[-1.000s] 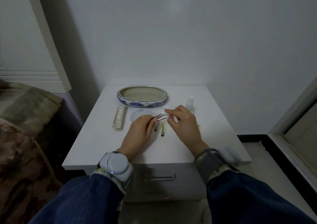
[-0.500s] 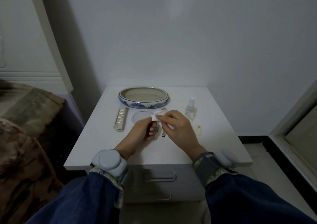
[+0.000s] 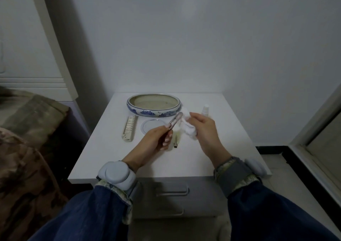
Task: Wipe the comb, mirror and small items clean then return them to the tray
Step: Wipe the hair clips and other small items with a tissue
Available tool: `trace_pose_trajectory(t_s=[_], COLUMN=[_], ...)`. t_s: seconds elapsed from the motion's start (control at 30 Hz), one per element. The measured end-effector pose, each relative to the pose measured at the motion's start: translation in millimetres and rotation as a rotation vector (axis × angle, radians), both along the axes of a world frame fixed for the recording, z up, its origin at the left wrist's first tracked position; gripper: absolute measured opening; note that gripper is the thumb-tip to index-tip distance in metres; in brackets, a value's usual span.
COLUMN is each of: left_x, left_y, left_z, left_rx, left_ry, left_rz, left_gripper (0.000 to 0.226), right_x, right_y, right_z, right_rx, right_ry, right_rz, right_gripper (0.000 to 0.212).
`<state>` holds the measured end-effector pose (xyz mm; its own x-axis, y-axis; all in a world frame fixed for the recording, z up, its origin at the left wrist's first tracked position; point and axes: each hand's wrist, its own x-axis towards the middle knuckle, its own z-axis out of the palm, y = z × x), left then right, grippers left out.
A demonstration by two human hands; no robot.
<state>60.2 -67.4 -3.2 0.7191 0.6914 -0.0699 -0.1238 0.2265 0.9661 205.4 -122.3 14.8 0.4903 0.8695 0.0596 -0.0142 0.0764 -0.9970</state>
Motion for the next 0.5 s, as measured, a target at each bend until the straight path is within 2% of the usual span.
trace_pose_trajectory(t_s=[0.07,0.17,0.33,0.5], left_x=[-0.8,-2.2,-2.6,-2.7], left_y=[1.0,2.1,-0.4,-0.5], left_z=[-3.2,-6.3,-5.2,-4.6], left_rx=[0.056,0.165,0.277,0.289], left_ry=[0.017,0.104,0.149,0.147], left_rz=[0.003,0.045,0.118,0.131], left_gripper=[0.037,0.038,0.039,0.039], right_x=[-1.0,-3.7,-4.8,-7.3], right_y=[-0.4,2.1,5.6,2.9], right_z=[-0.4,-5.9,-10.0,-7.3], right_rx=[-0.070,-0.083,-0.065,0.032], right_ry=[0.120,0.206,0.359,0.470], right_rz=[0.195,0.348,0.404,0.405], right_gripper=[0.018,0.025,0.027,0.029])
